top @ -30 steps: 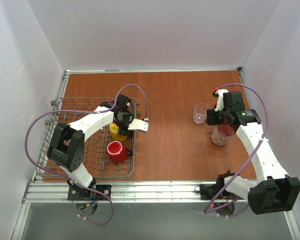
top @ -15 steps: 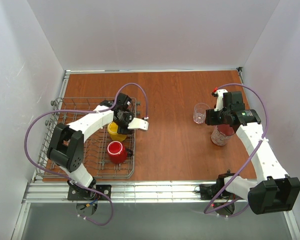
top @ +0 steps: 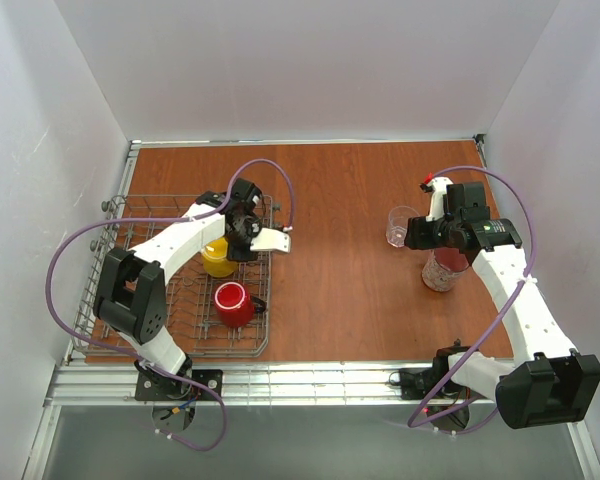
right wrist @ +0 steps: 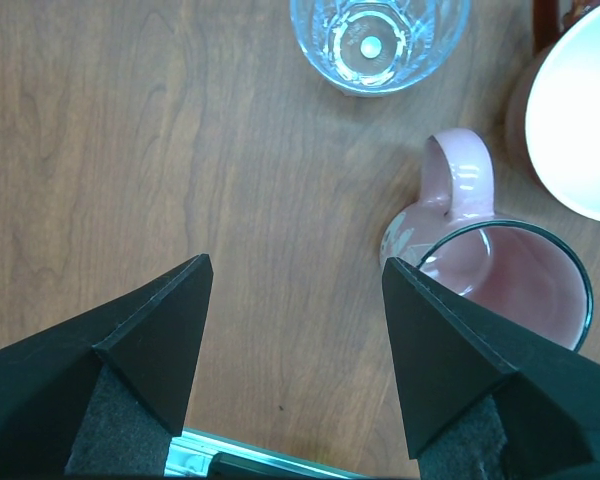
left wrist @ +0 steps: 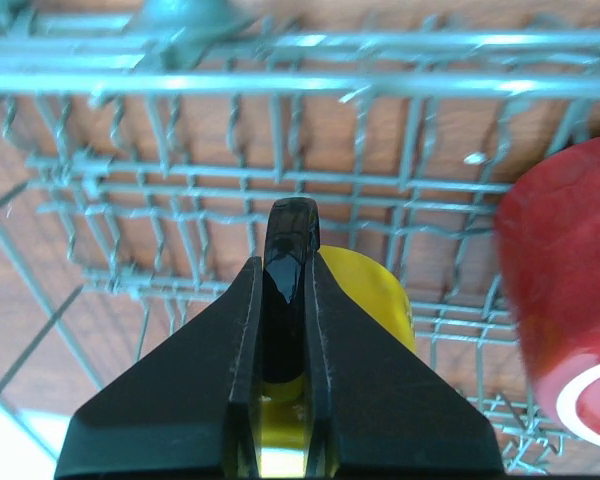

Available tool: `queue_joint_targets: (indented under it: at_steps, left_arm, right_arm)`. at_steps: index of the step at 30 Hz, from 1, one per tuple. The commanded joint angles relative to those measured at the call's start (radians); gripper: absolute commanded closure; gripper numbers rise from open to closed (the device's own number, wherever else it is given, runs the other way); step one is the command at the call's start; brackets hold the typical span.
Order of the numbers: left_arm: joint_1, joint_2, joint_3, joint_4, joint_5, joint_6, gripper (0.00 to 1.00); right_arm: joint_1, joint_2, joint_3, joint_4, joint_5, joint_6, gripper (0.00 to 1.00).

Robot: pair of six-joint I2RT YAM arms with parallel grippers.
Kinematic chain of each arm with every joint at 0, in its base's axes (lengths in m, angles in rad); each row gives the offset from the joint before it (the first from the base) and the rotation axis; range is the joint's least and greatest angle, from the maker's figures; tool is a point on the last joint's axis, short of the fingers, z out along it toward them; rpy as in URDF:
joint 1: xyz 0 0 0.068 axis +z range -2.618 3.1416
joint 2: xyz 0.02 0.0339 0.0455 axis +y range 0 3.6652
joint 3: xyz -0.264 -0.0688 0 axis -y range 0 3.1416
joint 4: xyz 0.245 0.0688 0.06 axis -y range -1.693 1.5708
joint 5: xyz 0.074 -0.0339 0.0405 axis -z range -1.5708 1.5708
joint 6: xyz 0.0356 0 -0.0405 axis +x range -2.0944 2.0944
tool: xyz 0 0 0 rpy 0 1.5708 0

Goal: Unload the cups from the dish rack

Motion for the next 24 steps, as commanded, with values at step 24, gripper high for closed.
queue_joint_targets:
  at_steps: [24]
  left_arm:
    - [0.002,-0.149,0.542,0.260,0.285,-0.768,1.00]
  right_arm:
    - [0.001,-0.094,0.020,0.515,-0.666,0.225,0.35]
